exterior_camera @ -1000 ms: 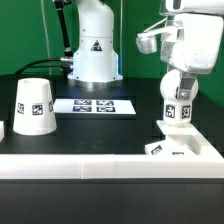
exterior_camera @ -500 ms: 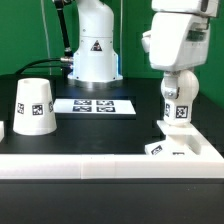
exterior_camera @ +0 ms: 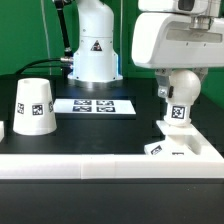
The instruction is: Assemble lamp
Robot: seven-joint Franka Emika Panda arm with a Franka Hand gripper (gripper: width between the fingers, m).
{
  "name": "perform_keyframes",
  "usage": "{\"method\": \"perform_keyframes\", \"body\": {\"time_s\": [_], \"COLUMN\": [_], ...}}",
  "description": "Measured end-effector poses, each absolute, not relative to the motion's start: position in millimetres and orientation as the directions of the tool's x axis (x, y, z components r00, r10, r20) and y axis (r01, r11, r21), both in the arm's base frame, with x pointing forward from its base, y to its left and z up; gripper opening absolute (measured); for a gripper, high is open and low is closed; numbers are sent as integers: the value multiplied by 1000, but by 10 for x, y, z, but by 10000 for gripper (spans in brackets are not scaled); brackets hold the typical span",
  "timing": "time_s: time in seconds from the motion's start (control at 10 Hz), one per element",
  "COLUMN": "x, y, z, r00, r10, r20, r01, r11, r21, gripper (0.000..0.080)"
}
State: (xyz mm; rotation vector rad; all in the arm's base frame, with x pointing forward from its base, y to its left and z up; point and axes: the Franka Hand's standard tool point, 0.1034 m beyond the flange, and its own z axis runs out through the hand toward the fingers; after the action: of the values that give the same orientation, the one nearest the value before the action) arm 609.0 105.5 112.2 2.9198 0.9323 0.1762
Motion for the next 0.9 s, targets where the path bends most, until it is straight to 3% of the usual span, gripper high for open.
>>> {"method": "perform_keyframes", "body": {"time_s": [0.7, 0.9], "x": [6080, 6068], "y": [1062, 1039], "z": [1114, 1110], "r00": [979, 989], "r10": [164, -77], "r20": [119, 125], "r01": [160, -77], "r11": [-986, -997], "r21": [45, -3], "gripper": [579, 579]}}
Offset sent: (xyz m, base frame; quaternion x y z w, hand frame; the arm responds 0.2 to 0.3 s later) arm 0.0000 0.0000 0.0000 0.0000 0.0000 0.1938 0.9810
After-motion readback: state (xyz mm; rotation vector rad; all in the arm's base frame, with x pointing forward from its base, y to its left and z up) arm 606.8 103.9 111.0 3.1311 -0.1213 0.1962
